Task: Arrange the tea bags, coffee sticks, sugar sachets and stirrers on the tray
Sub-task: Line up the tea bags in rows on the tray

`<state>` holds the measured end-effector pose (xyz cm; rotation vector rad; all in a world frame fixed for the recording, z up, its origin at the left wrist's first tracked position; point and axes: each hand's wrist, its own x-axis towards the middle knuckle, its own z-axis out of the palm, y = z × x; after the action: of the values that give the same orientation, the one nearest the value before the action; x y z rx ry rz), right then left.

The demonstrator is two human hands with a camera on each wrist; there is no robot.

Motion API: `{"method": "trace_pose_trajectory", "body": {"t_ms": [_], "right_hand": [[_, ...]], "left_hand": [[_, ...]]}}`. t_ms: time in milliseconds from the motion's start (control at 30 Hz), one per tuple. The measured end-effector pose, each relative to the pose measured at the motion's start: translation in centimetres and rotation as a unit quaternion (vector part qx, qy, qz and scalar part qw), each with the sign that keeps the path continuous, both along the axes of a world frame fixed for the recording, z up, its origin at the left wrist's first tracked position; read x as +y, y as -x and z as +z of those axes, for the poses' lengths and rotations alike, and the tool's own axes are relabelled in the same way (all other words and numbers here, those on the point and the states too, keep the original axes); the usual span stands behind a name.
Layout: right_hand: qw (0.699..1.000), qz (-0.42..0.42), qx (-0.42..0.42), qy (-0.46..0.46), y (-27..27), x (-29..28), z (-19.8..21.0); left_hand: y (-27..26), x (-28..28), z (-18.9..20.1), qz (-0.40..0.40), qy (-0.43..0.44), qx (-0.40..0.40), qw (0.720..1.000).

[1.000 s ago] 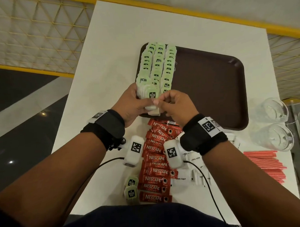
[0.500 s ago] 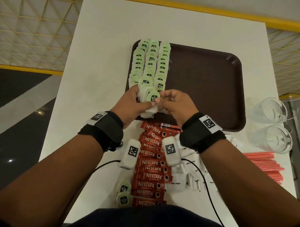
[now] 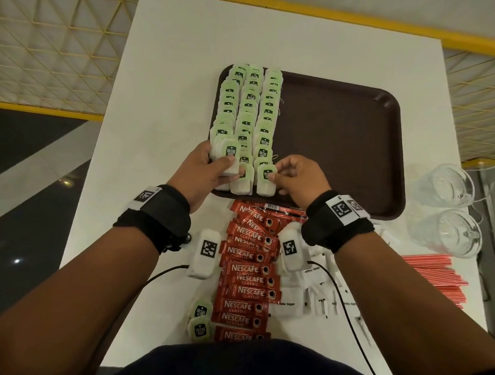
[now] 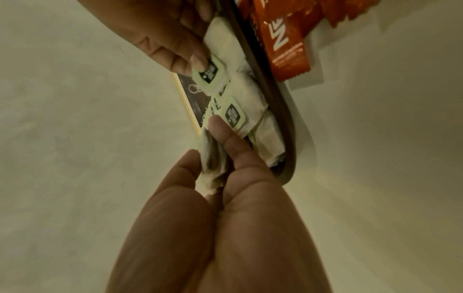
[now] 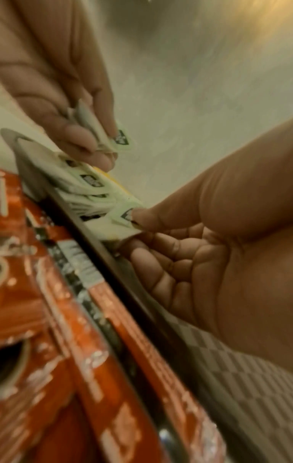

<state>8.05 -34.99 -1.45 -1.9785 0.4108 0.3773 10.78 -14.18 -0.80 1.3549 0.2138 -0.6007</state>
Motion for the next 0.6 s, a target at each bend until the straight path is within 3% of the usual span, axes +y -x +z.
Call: {"method": "trace_pose_trajectory", "body": {"t_ms": [233,600], "right_hand": [[0.988,0.067,-0.003,0.138,-0.1,0.9,-0.7],[0.983,0.092,-0.036,0.157,-2.0,0.9,-0.5]], "left_hand": [[0.3,0.4,0.1,0.005,0.011,0.008,1.0],[0.3,0.7,0.2,0.019,0.026,0.025,0.999]]}}
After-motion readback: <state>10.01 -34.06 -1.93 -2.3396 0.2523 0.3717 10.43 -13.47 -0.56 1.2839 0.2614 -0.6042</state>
